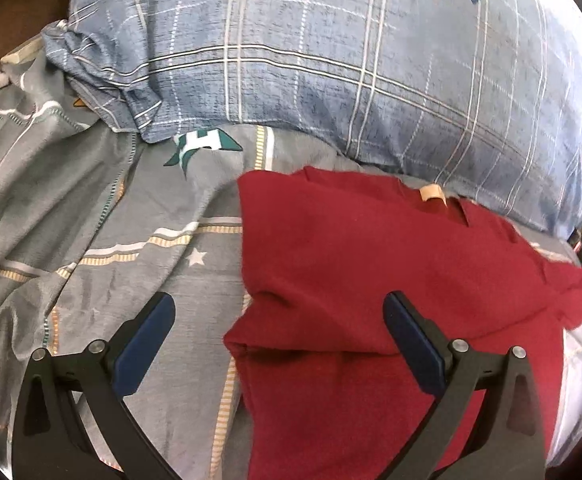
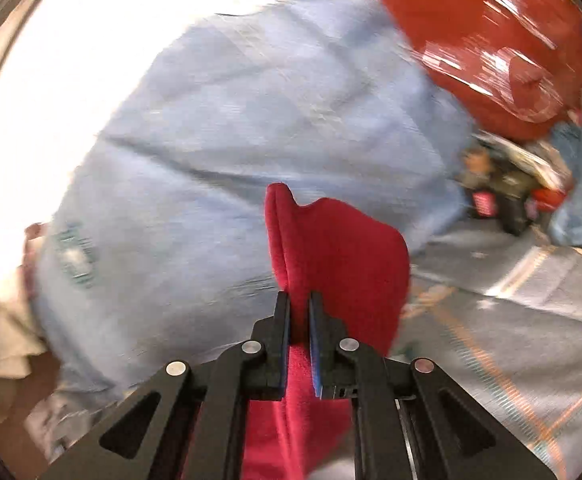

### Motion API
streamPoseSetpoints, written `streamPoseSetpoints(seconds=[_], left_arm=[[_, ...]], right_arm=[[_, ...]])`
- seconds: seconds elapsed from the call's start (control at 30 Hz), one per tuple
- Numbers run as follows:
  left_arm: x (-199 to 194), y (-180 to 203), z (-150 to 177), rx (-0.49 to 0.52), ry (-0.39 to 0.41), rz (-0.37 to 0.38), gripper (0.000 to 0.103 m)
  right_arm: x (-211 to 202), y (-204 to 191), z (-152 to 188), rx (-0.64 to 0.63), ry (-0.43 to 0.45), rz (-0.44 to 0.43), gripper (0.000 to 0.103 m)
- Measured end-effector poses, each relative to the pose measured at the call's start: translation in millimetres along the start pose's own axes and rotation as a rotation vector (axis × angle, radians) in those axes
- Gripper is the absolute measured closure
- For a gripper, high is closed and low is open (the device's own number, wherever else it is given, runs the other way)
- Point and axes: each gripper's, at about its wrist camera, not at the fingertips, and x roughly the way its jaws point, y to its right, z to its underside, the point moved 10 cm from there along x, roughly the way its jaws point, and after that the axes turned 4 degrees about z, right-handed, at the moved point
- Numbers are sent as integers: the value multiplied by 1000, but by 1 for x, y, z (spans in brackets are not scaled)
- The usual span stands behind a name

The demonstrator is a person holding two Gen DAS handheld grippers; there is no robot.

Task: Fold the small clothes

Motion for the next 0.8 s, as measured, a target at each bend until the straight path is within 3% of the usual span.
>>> streamPoseSetpoints(seconds=[0.17, 0.47, 0.67, 0.73, 0.8], left_arm=[[-6, -7, -3, -50, 15, 19, 0], [-9, -11, -8, -48, 29, 1, 0], [-8, -13, -8, -53, 32, 0, 0], [-8, -13, -8, -52, 29, 1, 0], [-7, -12, -7, -55, 25, 8, 0]], right_arm=[[-6, -87, 17, -102, -20, -135, 95], [49, -180, 90, -179, -179, -285, 95], [68, -240, 155, -241, -298, -403, 95], [79, -252, 190, -294, -355, -403, 95], [94, -255, 227, -339, -420, -376, 87]])
